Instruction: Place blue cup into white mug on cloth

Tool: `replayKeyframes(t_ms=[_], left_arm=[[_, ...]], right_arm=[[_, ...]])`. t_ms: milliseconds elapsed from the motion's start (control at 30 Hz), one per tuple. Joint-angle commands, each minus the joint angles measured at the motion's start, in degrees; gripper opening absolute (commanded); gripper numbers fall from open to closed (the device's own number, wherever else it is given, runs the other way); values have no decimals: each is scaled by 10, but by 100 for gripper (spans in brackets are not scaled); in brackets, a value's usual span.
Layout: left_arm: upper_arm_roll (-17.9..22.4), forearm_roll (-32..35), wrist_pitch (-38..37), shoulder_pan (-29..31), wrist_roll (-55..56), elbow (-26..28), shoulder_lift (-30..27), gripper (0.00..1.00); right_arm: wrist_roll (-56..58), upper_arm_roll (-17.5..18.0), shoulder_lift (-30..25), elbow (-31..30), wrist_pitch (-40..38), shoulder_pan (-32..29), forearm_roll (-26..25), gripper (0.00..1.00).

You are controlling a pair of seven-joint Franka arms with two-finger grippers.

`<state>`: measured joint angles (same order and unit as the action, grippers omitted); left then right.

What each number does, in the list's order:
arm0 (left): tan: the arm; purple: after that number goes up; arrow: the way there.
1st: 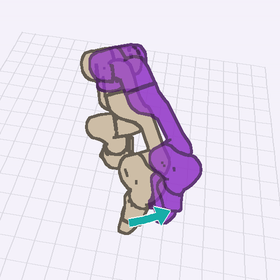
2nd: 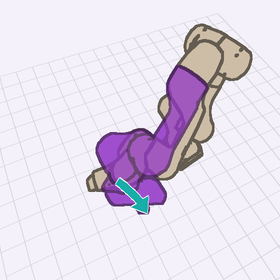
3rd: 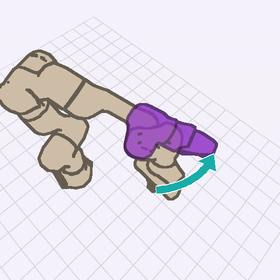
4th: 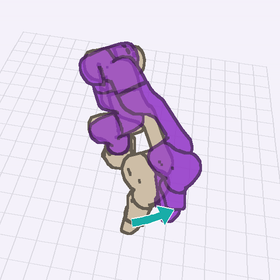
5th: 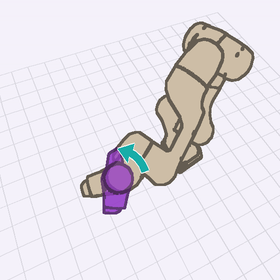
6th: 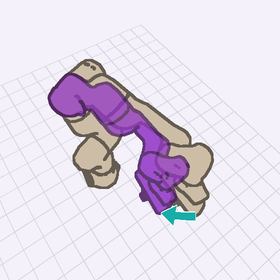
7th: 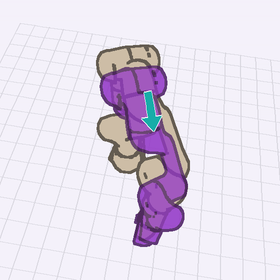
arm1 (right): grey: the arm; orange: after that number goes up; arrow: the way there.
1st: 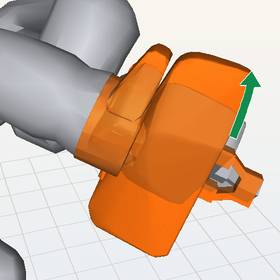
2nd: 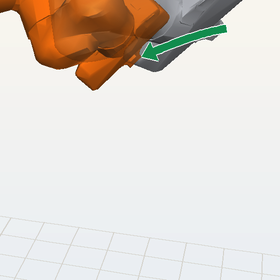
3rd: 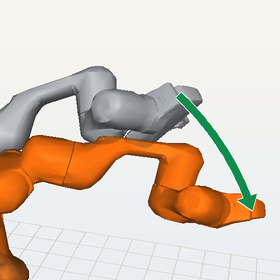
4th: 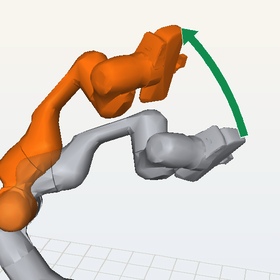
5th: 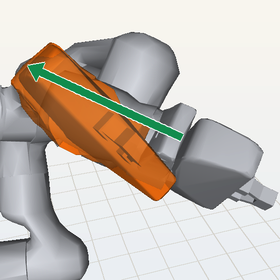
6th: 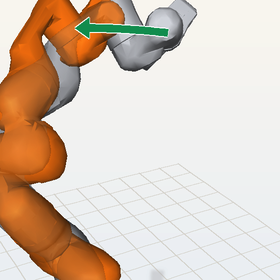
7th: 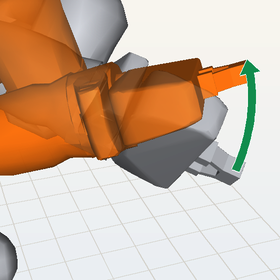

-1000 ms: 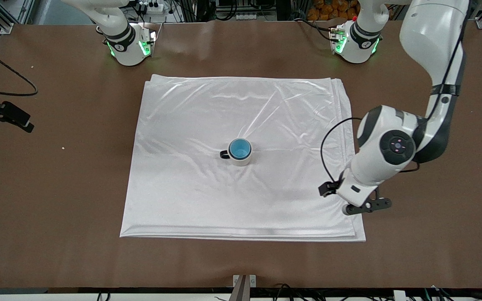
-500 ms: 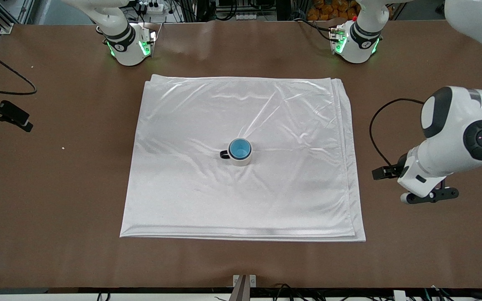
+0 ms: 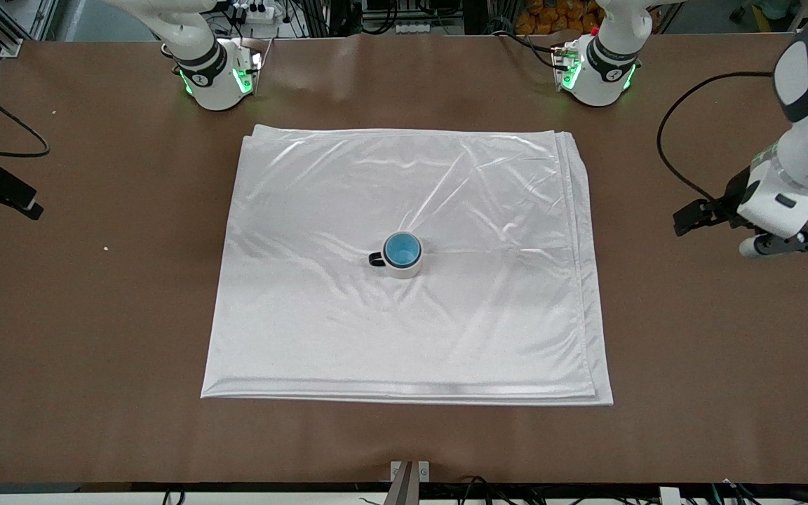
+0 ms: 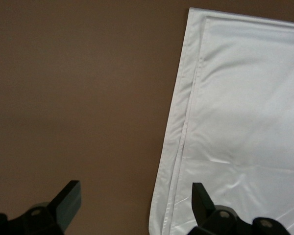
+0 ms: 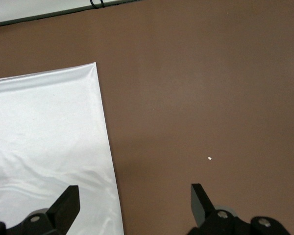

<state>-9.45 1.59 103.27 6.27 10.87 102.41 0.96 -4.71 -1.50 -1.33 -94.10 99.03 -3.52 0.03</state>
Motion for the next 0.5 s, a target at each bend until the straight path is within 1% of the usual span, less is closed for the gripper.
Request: replayKeyframes(t_ms=[0,33,100,200,267,467], left_arm=[[95,-17,-7,-74,-68,21,-51,100],[109,-17,-12,-87,-71,20,-54,100],[118,-17,-22,-98,-71,8,-54,100],[117,-18,-35,-100,-68,-13,-49,100],[118,-30,-40,-100,-71,-27,-46,100],[118,-34,-42,-101,-71,-43,-43,100]], right_arm=[[24,0,-17,0,-17,-3,11,100],[27,0,-17,-2,-17,-3,11,100],[28,-1,-17,-3,-17,-3,11,100],[28,0,-19,-4,-19,-3,11,100],[29,0,-25,-4,-22,-3,11,100],[29,0,-38,-7,-31,-3,11,100]])
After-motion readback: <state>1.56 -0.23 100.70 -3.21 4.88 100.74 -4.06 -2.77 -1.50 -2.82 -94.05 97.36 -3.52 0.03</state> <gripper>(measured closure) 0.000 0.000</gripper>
